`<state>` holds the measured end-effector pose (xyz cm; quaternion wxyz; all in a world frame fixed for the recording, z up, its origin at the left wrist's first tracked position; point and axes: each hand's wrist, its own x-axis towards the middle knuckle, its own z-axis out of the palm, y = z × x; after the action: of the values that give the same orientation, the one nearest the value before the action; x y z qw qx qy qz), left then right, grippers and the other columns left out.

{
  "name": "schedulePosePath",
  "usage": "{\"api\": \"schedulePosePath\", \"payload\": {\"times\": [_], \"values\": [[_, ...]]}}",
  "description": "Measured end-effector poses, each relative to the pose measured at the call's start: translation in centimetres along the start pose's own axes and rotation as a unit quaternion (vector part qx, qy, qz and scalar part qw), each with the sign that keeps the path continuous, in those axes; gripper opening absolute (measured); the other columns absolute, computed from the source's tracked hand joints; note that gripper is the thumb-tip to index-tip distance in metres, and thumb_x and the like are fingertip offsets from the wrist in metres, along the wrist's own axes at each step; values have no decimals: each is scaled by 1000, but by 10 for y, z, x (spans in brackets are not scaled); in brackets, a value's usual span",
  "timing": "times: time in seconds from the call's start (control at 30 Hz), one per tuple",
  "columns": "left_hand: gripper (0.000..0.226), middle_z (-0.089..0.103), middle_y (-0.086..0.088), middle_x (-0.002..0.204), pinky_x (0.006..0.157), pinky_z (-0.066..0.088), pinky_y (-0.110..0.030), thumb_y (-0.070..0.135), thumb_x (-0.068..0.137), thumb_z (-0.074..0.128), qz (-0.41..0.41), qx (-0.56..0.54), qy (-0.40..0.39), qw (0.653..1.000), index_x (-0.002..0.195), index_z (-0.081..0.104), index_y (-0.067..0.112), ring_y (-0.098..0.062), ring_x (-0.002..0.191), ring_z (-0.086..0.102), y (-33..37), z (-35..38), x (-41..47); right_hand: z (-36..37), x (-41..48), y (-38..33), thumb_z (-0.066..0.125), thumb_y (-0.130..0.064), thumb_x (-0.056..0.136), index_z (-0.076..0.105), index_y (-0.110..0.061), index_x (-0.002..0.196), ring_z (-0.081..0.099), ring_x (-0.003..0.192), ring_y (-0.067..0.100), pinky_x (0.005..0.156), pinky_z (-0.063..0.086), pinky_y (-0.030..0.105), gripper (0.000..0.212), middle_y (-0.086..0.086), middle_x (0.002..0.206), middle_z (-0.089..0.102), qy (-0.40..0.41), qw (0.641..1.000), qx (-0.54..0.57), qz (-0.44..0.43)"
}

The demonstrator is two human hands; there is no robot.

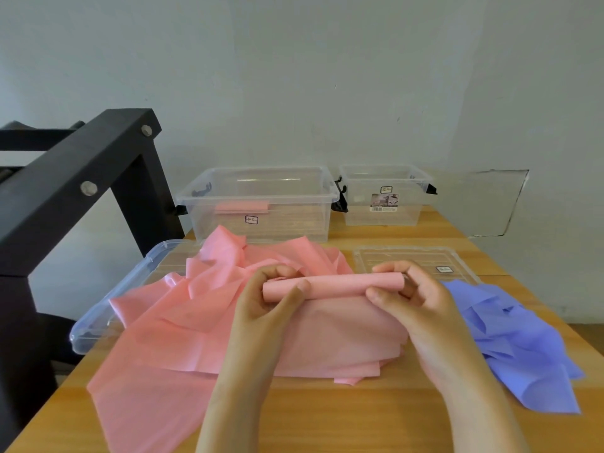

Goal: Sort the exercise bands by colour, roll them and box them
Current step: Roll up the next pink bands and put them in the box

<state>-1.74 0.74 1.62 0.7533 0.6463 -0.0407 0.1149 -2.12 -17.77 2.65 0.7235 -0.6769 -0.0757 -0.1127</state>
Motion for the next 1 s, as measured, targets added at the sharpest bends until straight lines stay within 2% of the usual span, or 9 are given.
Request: {"api": "schedulePosePath", "payload": {"times": [0.2, 0.3, 0.4, 0.47, 0.6, 0.73, 0.83, 0.93, 1.0], "values": [[37, 69, -13, 113, 96, 47, -45, 17, 72, 78, 5, -53, -19, 998, 103, 57, 12, -33, 112, 62, -2, -4, 2, 1, 0, -1, 84, -25, 64, 69, -30, 81, 63, 73, 5, 70, 42, 29, 24, -8, 79, 71, 8, 999, 31, 24], [26, 71, 1, 111, 92, 48, -31, 30, 80, 74, -10, -6, -30, 999, 100, 62, 19, -17, 106, 64, -3, -3, 1, -1, -1, -2, 73, -24, 66, 69, -33, 82, 62, 79, 4, 71, 43, 26, 18, -9, 83, 70, 13, 1000, 24, -2], [7, 71, 9, 100, 70, 43, -9, 17, 90, 65, 1, 26, -33, 999, 97, 63, 18, 0, 87, 61, -1, 0, -1, -3, -1, -4, 77, -8, 72, 68, -33, 83, 65, 85, 6, 73, 44, 27, 28, -5, 92, 72, 3, 1000, 26, -10], [15, 71, 4, 102, 73, 47, -13, 11, 86, 71, 29, 24, -32, 999, 96, 62, 18, -5, 91, 64, -2, -2, 0, -5, -1, -2, 73, 0, 78, 68, -32, 89, 65, 84, 8, 73, 44, 28, 35, -2, 93, 73, 0, 1000, 28, 7], [27, 70, -4, 106, 93, 48, -42, 11, 74, 70, 62, -10, -25, 998, 99, 59, 16, -28, 110, 64, -3, -6, 2, -5, -1, -1, 83, -23, 68, 70, -29, 94, 65, 78, 7, 70, 43, 28, 30, -4, 86, 73, -5, 999, 16, 49], [12, 69, 8, 110, 88, 46, -31, 26, 91, 66, 9, 20, -36, 999, 102, 62, 22, -14, 108, 61, -2, -3, -1, -5, -1, -1, 77, -12, 76, 68, -25, 79, 64, 80, 4, 75, 44, 28, 16, -4, 88, 73, 15, 1000, 0, 6], [9, 70, 12, 106, 83, 45, -23, 27, 93, 58, 2, 55, -30, 998, 98, 63, 22, -6, 100, 61, -3, -2, -1, -6, -1, -2, 69, -1, 80, 65, -20, 87, 66, 89, 6, 78, 46, 26, 21, -2, 97, 74, 13, 1000, 15, -10], [11, 70, 5, 105, 80, 47, -19, 14, 88, 69, 41, 29, -36, 998, 96, 62, 19, -9, 98, 62, -4, -3, 2, -6, -2, -2, 73, -21, 72, 68, -27, 97, 65, 85, 9, 73, 46, 27, 26, -4, 90, 73, 11, 999, 31, 21], [23, 68, -8, 111, 87, 49, -35, 12, 79, 71, 46, -14, -45, 998, 98, 61, 18, -25, 105, 63, -4, -5, 3, -5, -2, -1, 72, -37, 64, 70, -33, 94, 65, 81, 10, 70, 44, 28, 31, -5, 84, 73, 4, 999, 3, 43]]}}
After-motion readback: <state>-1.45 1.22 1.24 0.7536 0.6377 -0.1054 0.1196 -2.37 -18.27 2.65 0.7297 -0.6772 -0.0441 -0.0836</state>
